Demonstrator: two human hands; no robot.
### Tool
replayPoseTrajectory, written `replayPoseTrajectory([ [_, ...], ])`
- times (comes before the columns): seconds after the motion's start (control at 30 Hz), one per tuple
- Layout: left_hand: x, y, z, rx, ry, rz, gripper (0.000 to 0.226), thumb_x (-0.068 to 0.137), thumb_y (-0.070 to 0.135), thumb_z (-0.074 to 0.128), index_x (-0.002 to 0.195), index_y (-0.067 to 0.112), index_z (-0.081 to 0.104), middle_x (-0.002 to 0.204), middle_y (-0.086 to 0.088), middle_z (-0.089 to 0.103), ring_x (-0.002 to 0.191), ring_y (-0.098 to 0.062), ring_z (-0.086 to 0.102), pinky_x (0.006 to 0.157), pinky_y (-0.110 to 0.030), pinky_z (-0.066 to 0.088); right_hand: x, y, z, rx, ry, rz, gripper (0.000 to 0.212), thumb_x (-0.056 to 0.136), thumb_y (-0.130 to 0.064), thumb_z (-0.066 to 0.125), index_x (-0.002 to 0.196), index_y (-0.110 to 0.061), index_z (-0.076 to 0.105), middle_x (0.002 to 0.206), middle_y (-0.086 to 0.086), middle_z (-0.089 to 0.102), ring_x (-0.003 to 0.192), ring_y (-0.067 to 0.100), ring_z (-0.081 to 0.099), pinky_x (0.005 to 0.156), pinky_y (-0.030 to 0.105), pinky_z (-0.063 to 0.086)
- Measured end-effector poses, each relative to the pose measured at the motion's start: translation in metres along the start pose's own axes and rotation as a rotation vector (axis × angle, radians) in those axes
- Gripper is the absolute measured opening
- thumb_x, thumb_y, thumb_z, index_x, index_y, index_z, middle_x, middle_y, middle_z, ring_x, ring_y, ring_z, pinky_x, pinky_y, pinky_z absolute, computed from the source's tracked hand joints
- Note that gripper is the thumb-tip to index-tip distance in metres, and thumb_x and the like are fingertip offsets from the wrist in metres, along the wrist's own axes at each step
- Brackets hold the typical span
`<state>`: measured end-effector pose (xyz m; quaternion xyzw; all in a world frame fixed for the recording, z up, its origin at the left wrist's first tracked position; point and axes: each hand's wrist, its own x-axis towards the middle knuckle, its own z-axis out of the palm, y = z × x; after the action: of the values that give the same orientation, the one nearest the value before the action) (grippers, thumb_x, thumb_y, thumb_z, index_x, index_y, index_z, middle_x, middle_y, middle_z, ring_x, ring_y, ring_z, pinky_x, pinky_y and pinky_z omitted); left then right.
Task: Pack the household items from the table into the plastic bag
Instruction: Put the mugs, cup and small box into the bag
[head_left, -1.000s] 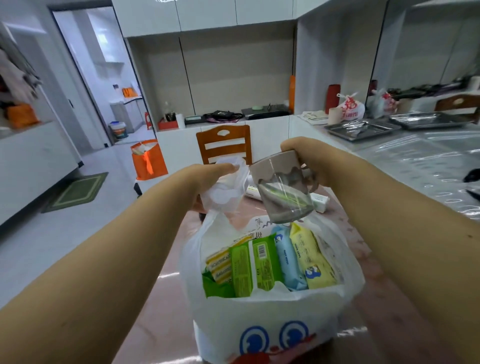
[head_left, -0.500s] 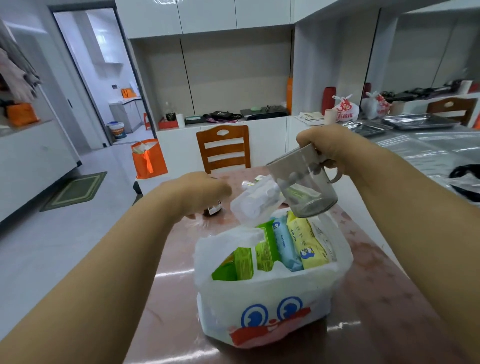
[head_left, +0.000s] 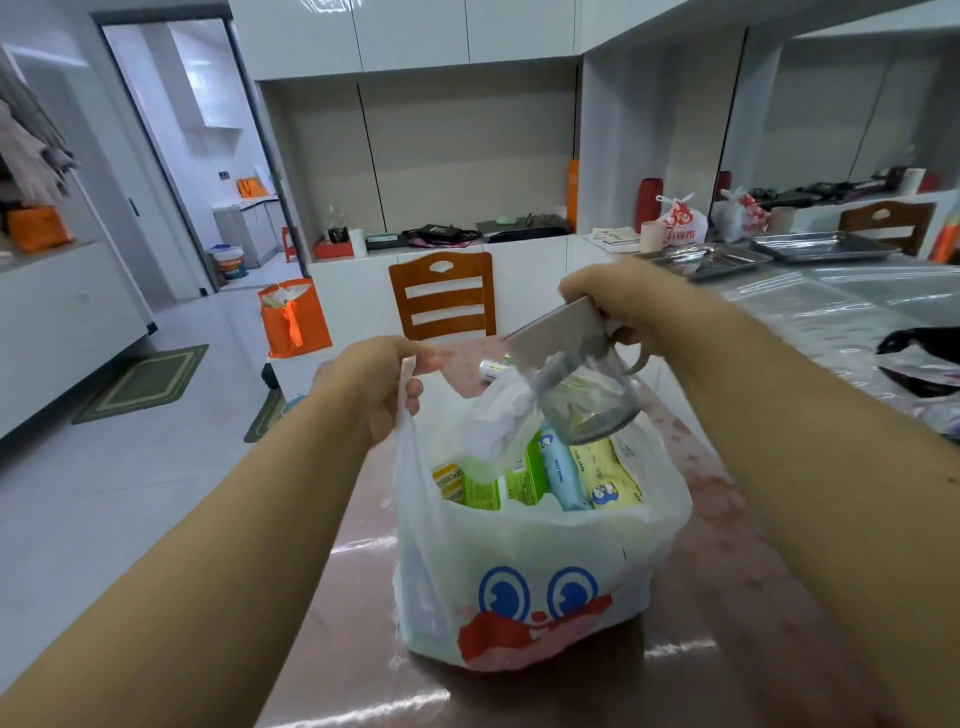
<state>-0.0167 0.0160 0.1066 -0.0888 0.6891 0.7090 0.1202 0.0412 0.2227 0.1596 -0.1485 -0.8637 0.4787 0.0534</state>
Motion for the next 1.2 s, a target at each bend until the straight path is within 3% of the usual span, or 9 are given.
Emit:
replayPoseTrajectory([
  [0.13, -0.003, -0.005, -0.001, -0.037, -0.075, -0.022, 0.040, 0.095, 0.034, 0.051, 0.121, 0.005, 0.059, 0.107, -0.012, 0.069, 0.049, -0.010, 0.043, 0.039, -0.017, 0.039, 0.003, 0.013, 0.051, 0.028, -0.087, 0.019, 0.008, 0.082, -0.016, 0.058, 0.080, -0.009, 0.058, 0.075, 0.007, 0.058, 0.061, 0.015, 0.052, 0.042, 0.019, 0.040],
  [0.27, -0.007, -0.005, -0.009, -0.025, -0.110, -0.027, 0.055, 0.096, 0.050, 0.040, 0.110, 0.005, 0.066, 0.117, -0.016, 0.065, 0.058, -0.014, 0.044, 0.049, -0.020, 0.038, 0.011, 0.023, 0.070, -0.004, -0.149, 0.040, 0.031, 0.087, -0.020, 0.061, 0.114, -0.004, 0.060, 0.115, 0.012, 0.061, 0.105, 0.028, 0.058, 0.093, 0.039, 0.051],
  [0.5, -0.006, -0.009, -0.007, -0.144, -0.107, -0.016, 0.061, 0.092, 0.061, 0.038, 0.110, 0.012, 0.069, 0.111, -0.013, 0.068, 0.065, -0.015, 0.047, 0.056, -0.022, 0.042, 0.024, 0.021, 0.093, -0.289, -0.123, 0.048, 0.040, 0.098, -0.036, 0.044, 0.129, -0.013, 0.051, 0.134, 0.013, 0.052, 0.125, 0.034, 0.046, 0.107, 0.044, 0.038],
  [0.6, 0.000, -0.008, -0.010, -0.166, -0.063, -0.021, 0.064, 0.089, 0.065, 0.039, 0.120, 0.014, 0.063, 0.117, -0.012, 0.066, 0.068, -0.015, 0.052, 0.056, -0.022, 0.046, 0.031, 0.022, 0.096, -0.427, -0.072, 0.129, 0.039, 0.095, -0.036, 0.047, 0.127, -0.014, 0.051, 0.129, 0.012, 0.053, 0.122, 0.035, 0.048, 0.104, 0.045, 0.040],
  [0.73, 0.001, -0.007, -0.014, -0.178, -0.082, -0.025, 0.070, 0.090, 0.066, 0.034, 0.116, 0.009, 0.065, 0.103, -0.012, 0.065, 0.062, -0.013, 0.049, 0.059, -0.023, 0.044, 0.045, 0.019, 0.086, -0.188, -0.048, 0.153, 0.046, 0.074, -0.045, 0.055, 0.106, -0.013, 0.061, 0.105, 0.008, 0.064, 0.095, 0.025, 0.058, 0.088, 0.038, 0.050],
  [0.8, 0.000, -0.007, -0.012, -0.168, -0.094, -0.017, 0.071, 0.090, 0.066, 0.033, 0.117, 0.009, 0.064, 0.107, -0.013, 0.065, 0.064, -0.014, 0.049, 0.060, -0.024, 0.044, 0.045, 0.031, 0.093, -0.396, -0.090, 0.137, 0.023, 0.086, -0.032, 0.052, 0.096, -0.013, 0.059, 0.093, 0.006, 0.059, 0.091, 0.025, 0.056, 0.083, 0.033, 0.048],
  [0.9, 0.000, -0.006, -0.009, -0.137, -0.088, -0.015, 0.069, 0.090, 0.066, 0.034, 0.117, 0.010, 0.064, 0.113, -0.014, 0.065, 0.065, -0.014, 0.049, 0.060, -0.024, 0.044, 0.046, 0.065, 0.116, -0.498, -0.049, 0.151, 0.033, 0.092, -0.044, 0.043, 0.098, -0.016, 0.059, 0.082, 0.002, 0.057, 0.081, 0.021, 0.057, 0.066, 0.028, 0.046],
  [1.03, 0.000, -0.006, -0.006, -0.112, -0.079, -0.002, 0.065, 0.092, 0.063, 0.034, 0.116, 0.010, 0.064, 0.113, -0.015, 0.066, 0.062, -0.014, 0.049, 0.059, -0.024, 0.044, 0.054, 0.084, 0.123, -0.429, 0.029, 0.147, 0.072, 0.088, -0.069, 0.025, 0.119, -0.012, 0.058, 0.116, 0.010, 0.061, 0.098, 0.029, 0.057, 0.074, 0.033, 0.045],
  [1.2, 0.003, -0.007, -0.005, -0.095, -0.070, 0.004, 0.063, 0.093, 0.061, 0.034, 0.112, 0.010, 0.066, 0.115, -0.015, 0.065, 0.060, -0.015, 0.051, 0.053, -0.023, 0.046, 0.062, 0.076, 0.100, -0.330, 0.019, -0.040, 0.070, 0.099, -0.053, 0.008, 0.111, -0.009, 0.061, 0.110, 0.013, 0.063, 0.104, 0.033, 0.055, 0.091, 0.041, 0.041],
])
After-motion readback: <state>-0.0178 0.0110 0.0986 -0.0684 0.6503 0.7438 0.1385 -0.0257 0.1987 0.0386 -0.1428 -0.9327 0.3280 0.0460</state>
